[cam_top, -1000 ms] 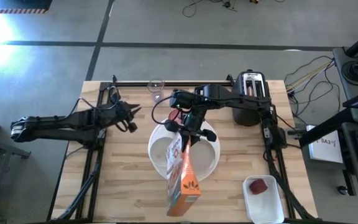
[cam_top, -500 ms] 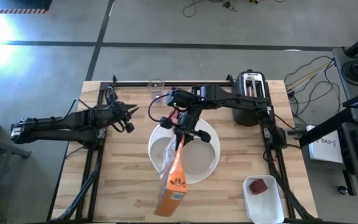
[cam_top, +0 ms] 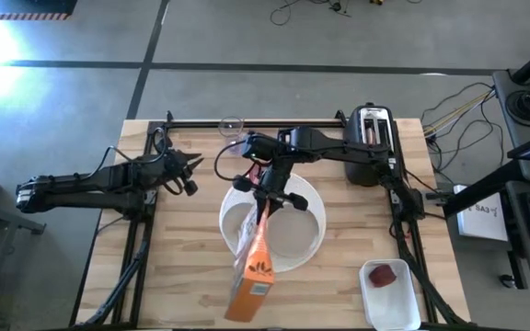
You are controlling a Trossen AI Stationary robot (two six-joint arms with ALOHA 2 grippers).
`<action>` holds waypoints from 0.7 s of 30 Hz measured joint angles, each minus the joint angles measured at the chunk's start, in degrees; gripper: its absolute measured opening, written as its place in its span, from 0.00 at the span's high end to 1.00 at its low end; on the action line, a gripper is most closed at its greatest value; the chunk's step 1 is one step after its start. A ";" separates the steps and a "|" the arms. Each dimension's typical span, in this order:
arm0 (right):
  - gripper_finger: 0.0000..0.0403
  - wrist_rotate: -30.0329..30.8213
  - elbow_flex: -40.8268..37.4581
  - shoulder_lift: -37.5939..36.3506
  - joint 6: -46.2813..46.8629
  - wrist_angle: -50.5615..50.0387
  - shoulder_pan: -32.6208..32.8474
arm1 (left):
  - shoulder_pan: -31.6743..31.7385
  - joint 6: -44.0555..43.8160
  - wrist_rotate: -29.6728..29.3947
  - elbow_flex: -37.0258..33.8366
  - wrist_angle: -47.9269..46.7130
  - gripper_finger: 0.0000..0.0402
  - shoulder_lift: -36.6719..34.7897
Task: Arrange a breakfast setting
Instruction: Pour the cereals from the cereal box into the white bowl
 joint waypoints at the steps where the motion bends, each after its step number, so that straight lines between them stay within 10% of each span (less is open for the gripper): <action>1: 0.98 0.00 0.00 0.00 -0.03 0.01 -0.02 | 0.00 -0.01 0.00 0.00 0.00 0.88 -0.05; 21: 0.98 -1.11 0.00 -0.04 -0.96 0.01 -0.76 | -0.02 0.00 -0.05 0.00 -0.04 0.88 -0.09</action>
